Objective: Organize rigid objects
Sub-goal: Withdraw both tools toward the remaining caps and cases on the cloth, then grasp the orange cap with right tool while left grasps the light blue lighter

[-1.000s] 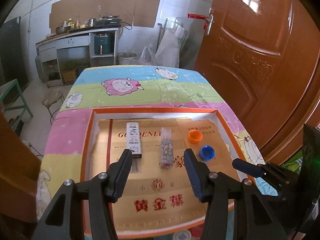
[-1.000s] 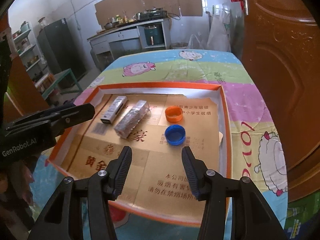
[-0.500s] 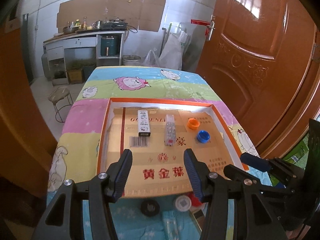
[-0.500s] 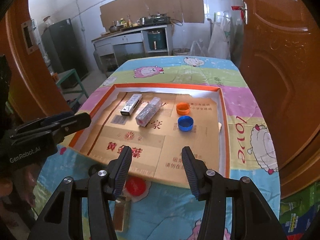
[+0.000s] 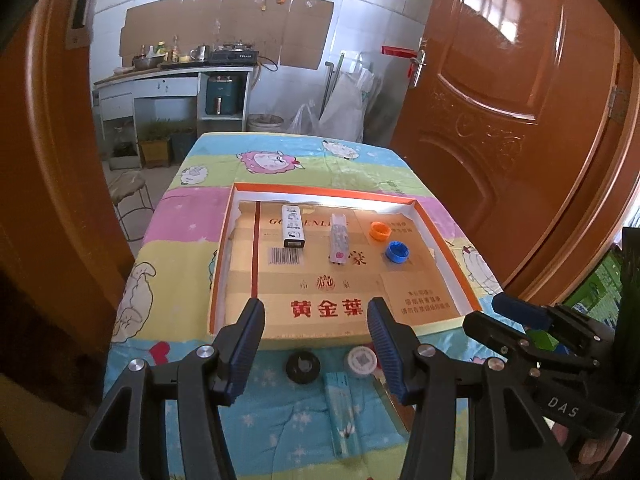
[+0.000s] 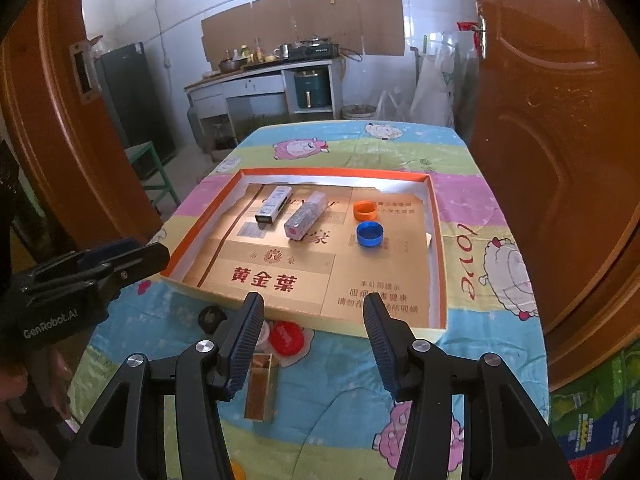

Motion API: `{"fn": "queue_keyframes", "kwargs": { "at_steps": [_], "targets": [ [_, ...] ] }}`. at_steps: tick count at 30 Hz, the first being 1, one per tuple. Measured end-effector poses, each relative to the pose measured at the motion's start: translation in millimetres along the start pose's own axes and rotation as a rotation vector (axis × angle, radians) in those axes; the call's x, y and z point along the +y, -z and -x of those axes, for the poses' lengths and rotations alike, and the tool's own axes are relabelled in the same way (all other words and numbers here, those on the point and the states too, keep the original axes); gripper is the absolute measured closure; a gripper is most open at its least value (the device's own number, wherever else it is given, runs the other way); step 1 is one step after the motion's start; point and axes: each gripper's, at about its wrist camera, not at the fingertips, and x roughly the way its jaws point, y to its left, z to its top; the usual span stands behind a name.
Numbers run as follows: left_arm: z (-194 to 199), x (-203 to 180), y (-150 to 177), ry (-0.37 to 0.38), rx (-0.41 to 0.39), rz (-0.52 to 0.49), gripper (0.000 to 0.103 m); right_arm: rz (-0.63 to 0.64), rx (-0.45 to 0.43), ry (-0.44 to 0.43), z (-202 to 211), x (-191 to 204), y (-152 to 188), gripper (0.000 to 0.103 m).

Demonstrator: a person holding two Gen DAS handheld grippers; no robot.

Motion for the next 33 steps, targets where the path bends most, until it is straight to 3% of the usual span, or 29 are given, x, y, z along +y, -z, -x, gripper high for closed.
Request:
{"fn": "queue_keyframes", "kwargs": {
  "at_steps": [23,33],
  "targets": [
    [62,-4,44,0.01,-0.059,0.002,0.05,0.041,-0.066,-0.024,59,28,36,0.05],
    [71,3,74,0.024,-0.071,0.039,0.05,0.067,-0.03,-0.063,56,37,85,0.049]
  ]
}}
